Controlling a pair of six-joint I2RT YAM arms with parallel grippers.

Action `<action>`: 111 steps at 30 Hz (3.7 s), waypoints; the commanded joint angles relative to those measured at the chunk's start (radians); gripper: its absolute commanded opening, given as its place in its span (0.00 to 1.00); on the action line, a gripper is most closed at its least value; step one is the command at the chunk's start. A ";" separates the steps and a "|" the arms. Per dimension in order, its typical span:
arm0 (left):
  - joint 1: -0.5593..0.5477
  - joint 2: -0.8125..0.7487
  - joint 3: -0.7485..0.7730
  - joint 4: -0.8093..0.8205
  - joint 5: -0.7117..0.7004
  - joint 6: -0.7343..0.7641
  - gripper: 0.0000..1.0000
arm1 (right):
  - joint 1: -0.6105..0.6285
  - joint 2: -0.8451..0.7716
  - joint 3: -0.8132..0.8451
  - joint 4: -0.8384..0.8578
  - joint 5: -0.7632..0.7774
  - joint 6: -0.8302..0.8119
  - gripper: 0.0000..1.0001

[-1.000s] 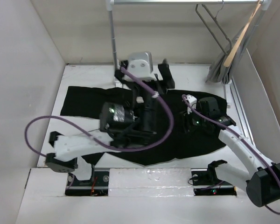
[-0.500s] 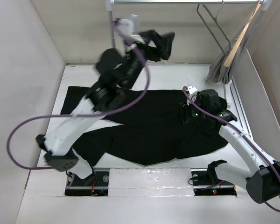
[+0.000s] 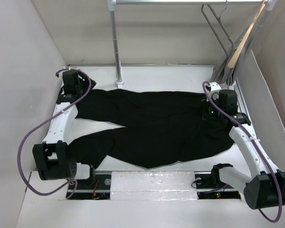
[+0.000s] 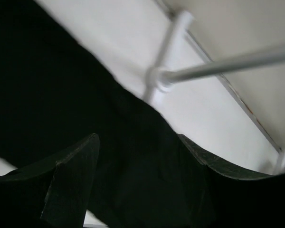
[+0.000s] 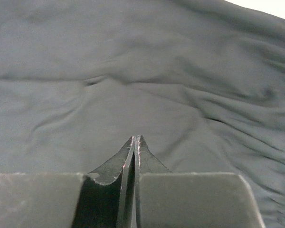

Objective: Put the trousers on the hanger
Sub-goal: Flatten out the trousers at the center of the board, then fold the trousers at the center of the board.

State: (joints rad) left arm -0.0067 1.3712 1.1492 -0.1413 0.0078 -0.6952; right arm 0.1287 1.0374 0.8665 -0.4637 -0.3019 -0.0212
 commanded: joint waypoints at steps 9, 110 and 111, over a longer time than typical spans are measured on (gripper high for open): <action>0.004 0.202 0.151 -0.035 -0.049 0.049 0.63 | -0.395 0.145 -0.070 0.322 0.043 0.151 0.37; -0.084 -0.124 0.690 -0.300 0.027 0.144 0.68 | 1.160 1.317 1.106 -0.041 -0.141 -0.477 0.63; -0.084 -0.121 0.692 -0.302 0.027 0.146 0.68 | 1.160 1.307 1.086 -0.027 -0.144 -0.477 0.63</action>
State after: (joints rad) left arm -0.0917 1.2560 1.8400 -0.4622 0.0250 -0.5774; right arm 1.2865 2.3543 1.9469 -0.4751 -0.4206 -0.4587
